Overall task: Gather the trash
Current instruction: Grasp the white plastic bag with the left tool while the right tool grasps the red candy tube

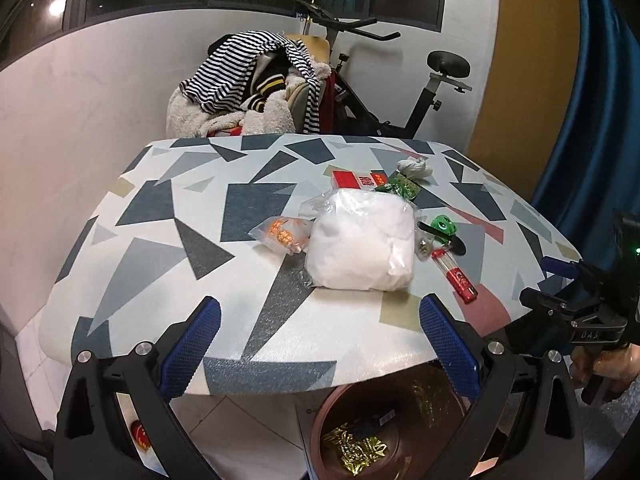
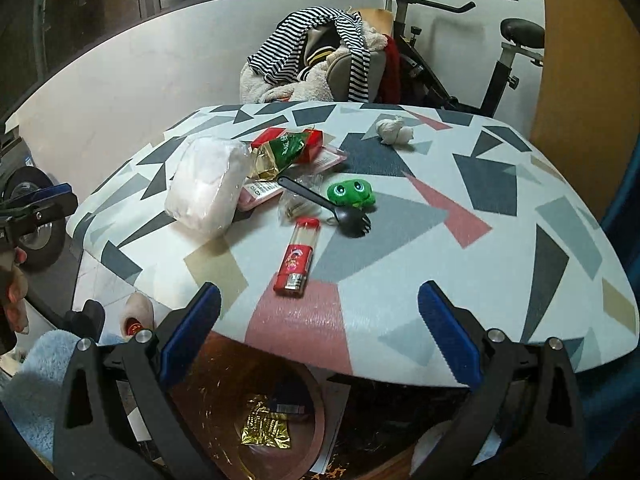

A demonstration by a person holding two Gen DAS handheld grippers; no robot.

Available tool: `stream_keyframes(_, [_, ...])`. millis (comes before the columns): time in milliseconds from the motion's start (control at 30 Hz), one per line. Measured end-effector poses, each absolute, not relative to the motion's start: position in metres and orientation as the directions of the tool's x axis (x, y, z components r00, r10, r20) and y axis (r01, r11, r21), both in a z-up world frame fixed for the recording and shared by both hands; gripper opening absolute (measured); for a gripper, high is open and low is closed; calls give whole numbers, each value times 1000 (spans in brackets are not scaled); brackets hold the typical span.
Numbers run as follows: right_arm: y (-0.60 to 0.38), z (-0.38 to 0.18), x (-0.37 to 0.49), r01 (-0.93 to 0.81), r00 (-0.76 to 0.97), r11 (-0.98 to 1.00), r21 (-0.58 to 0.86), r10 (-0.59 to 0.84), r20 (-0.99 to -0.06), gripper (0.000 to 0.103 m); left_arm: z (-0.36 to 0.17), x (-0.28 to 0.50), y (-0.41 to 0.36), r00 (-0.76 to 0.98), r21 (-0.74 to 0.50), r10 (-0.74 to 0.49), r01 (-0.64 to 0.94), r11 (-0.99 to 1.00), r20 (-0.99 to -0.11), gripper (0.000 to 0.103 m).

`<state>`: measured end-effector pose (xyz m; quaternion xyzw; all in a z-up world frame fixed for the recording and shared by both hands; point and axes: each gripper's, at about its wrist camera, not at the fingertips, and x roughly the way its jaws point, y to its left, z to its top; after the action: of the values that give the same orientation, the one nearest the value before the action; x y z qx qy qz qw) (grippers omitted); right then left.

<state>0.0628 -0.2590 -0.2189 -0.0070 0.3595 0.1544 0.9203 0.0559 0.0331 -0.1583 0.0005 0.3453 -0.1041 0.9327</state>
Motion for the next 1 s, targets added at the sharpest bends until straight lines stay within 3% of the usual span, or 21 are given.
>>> stream_keyframes(567, [-271,-234,86,-263,672,954,146,290,-682,97,-197,153,-28,656,-80,-251,280,957,-711,97])
stream_keyframes(700, [-271,-237,88,-274,661,950,150,300,-688,88,-204,177,-37,650,-50,-224,275,960,-726,97])
stream_keyframes(900, [-268,-242,93,-287,642,945,159,313,-700,83,-218,188,-41,629,-68,-224,263,963,-744,97])
stream_keyframes(1000, [-265,-243,95,-297,636,941,161,321,-701,80,-216,184,-42,629,-62,-233,281,958,-742,76])
